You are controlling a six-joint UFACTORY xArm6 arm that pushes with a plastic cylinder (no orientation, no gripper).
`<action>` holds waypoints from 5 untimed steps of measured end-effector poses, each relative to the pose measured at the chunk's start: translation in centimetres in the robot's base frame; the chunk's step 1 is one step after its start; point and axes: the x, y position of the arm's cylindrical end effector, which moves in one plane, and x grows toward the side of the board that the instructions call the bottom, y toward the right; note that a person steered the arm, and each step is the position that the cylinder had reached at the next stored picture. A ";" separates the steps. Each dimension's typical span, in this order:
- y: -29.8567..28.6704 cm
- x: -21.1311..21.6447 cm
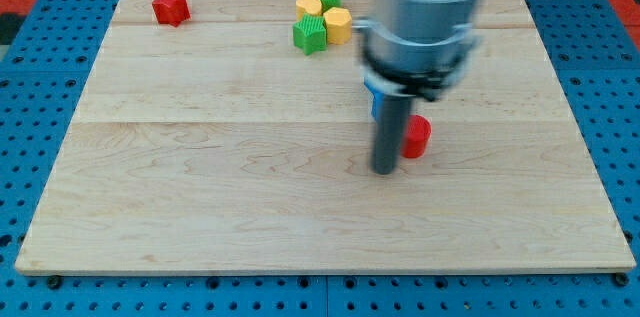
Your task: Place the red circle diagonal to the green star
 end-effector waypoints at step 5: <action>3.3 -2.8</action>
